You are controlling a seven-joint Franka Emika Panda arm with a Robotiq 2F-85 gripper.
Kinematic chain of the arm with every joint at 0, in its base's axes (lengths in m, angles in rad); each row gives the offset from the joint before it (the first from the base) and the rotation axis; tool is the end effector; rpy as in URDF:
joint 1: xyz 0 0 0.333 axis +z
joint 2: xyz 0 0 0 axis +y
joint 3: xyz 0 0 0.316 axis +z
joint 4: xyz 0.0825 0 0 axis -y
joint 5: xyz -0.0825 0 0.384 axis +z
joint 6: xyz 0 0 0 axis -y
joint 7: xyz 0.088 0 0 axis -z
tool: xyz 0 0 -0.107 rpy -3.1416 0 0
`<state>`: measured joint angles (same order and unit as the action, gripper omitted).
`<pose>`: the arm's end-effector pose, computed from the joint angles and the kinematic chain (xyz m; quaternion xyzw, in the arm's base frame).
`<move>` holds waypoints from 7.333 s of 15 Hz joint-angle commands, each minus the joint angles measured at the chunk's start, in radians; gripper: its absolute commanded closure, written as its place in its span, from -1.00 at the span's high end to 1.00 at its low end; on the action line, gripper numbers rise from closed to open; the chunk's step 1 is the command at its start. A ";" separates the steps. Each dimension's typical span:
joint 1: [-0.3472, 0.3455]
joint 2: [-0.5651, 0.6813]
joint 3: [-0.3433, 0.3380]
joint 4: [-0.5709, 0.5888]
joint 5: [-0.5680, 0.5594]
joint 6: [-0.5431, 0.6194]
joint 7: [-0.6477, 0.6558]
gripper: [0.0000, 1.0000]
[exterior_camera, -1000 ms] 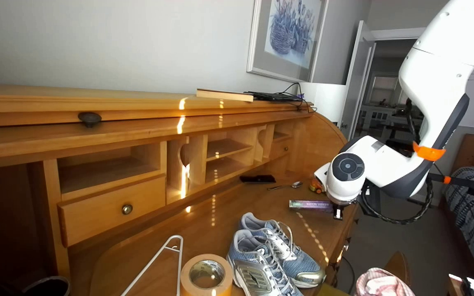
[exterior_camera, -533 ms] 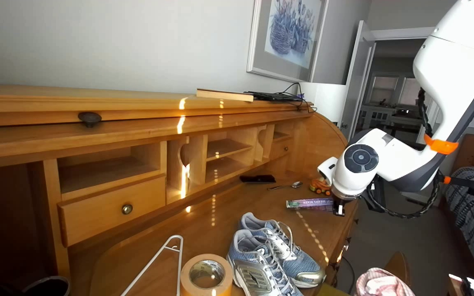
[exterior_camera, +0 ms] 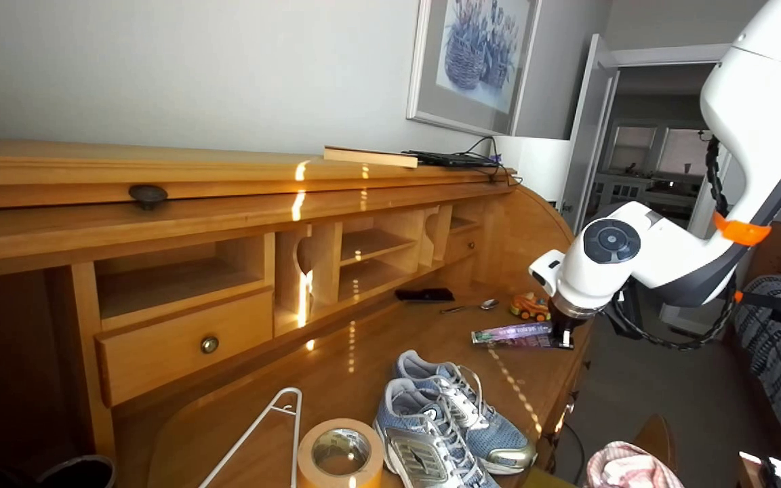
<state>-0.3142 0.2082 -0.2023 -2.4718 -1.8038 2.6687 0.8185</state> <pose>0.3998 -0.1983 0.1946 0.9138 0.1721 0.0395 0.3659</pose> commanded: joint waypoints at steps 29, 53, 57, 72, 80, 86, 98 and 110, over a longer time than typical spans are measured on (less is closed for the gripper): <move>-0.033 0.026 -0.041 0.002 0.461 0.092 -0.665 -0.84; -0.101 0.207 -0.050 0.095 0.529 0.324 -0.649 -0.91; -0.121 0.195 -0.027 0.074 0.562 0.383 -0.691 -1.00; -0.209 0.267 0.003 0.142 0.593 0.394 -0.776 -1.00; -0.168 0.243 -0.029 0.157 0.560 0.202 -0.747 -1.00; -0.144 0.238 -0.023 0.156 0.563 0.123 -0.743 -1.00; -0.065 0.134 -0.081 0.025 0.505 0.135 -0.729 -0.47; -0.069 0.081 -0.065 -0.049 0.520 0.129 -0.650 1.00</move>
<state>-0.3835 0.3204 -0.2701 -2.4819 -1.2994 2.7974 0.1569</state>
